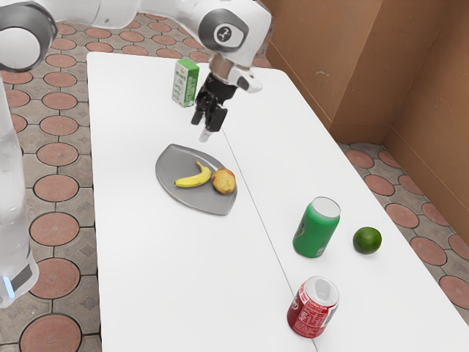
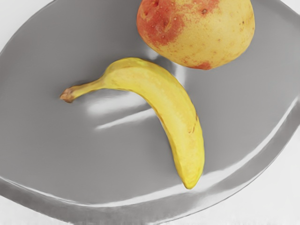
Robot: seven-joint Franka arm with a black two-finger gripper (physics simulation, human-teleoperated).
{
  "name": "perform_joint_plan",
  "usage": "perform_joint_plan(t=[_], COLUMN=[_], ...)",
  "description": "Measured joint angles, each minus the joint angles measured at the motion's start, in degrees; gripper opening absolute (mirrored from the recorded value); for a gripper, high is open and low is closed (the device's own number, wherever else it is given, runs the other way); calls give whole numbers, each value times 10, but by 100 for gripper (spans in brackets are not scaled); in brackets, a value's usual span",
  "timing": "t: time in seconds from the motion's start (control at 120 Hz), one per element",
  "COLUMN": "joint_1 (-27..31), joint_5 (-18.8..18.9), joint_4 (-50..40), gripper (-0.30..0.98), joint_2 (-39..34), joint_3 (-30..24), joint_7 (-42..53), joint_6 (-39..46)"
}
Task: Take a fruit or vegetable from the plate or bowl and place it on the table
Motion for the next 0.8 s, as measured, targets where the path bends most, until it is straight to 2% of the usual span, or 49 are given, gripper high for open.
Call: perform_joint_plan(t=[0.225,0.375,0.467,0.7,0.8], joint_1=[0,0,9,10,3], joint_5=[-54,-70,-72,-38,-41], joint_4=[-1,-16,-34,-56,-80], gripper=[68,68,68,68,68], joint_2=[13,21,21,22,19], joint_3=[1,7,12,5,3], joint_7=[-114,-182,-217,-285,-306], joint_6=[-44,-55,-50,8,35])
